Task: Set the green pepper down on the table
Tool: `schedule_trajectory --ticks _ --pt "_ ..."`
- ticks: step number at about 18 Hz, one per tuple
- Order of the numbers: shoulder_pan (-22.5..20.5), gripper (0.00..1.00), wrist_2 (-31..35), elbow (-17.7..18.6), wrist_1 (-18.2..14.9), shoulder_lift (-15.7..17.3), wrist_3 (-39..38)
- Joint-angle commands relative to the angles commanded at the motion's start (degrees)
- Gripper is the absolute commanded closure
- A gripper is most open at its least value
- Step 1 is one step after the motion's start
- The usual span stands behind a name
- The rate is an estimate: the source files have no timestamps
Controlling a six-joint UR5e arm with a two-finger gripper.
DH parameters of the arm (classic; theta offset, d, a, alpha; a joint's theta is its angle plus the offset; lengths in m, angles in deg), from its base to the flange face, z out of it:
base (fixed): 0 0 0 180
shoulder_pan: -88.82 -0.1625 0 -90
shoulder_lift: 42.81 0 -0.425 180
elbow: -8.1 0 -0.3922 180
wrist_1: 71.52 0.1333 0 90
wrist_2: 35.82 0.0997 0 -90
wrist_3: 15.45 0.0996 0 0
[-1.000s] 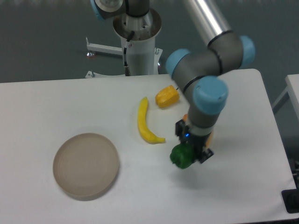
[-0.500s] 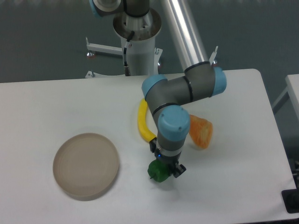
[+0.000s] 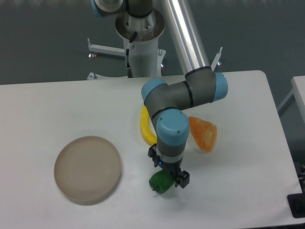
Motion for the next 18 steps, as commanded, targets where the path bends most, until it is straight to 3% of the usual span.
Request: schedule_trajectory --ticks 3,6,8,11,18 --pt "-2.29 0.0 -0.36 0.18 -1.57 2.81 4.49" --pt "-4.05 0.0 0.08 0.26 -9.29 5.19 12.46" --pt "-5.54 0.0 1.57 0.7 -12.64 6.68 17.83" --pt "-7.04 0.0 3.86 1.58 -13.45 8.18 21.89" --pt "-7.13 0.0 3.86 2.72 -13.36 8.45 22.07"
